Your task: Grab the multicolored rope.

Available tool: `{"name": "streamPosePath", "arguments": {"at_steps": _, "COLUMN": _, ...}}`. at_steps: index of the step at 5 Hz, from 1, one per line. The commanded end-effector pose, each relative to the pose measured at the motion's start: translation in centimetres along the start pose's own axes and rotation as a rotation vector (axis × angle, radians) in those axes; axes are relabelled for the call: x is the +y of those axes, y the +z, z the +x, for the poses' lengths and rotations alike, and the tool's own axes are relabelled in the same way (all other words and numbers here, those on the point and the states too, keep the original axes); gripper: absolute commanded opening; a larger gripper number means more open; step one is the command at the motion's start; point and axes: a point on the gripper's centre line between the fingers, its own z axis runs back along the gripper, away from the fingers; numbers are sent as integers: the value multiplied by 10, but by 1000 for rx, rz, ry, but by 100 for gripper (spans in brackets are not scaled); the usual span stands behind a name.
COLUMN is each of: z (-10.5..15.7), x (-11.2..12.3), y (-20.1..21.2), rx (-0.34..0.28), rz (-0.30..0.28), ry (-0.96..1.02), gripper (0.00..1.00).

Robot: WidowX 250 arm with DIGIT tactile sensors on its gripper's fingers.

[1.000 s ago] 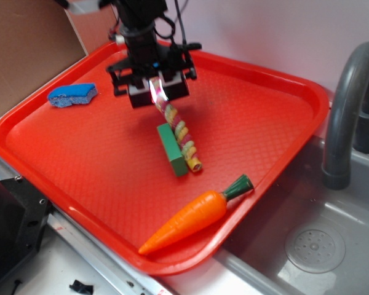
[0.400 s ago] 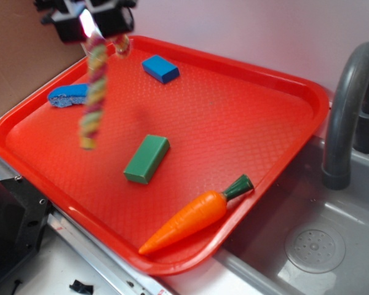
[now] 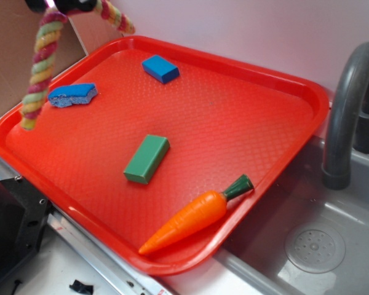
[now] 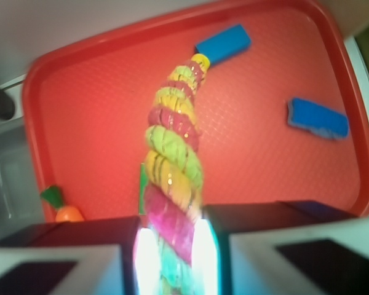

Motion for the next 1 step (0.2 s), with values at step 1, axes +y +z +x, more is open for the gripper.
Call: {"name": "streamPosePath", "arguments": {"at_steps": 1, "z": 9, "x": 6, "y": 21, "rx": -58, "rz": -47, "ry": -41, "gripper": 0}}
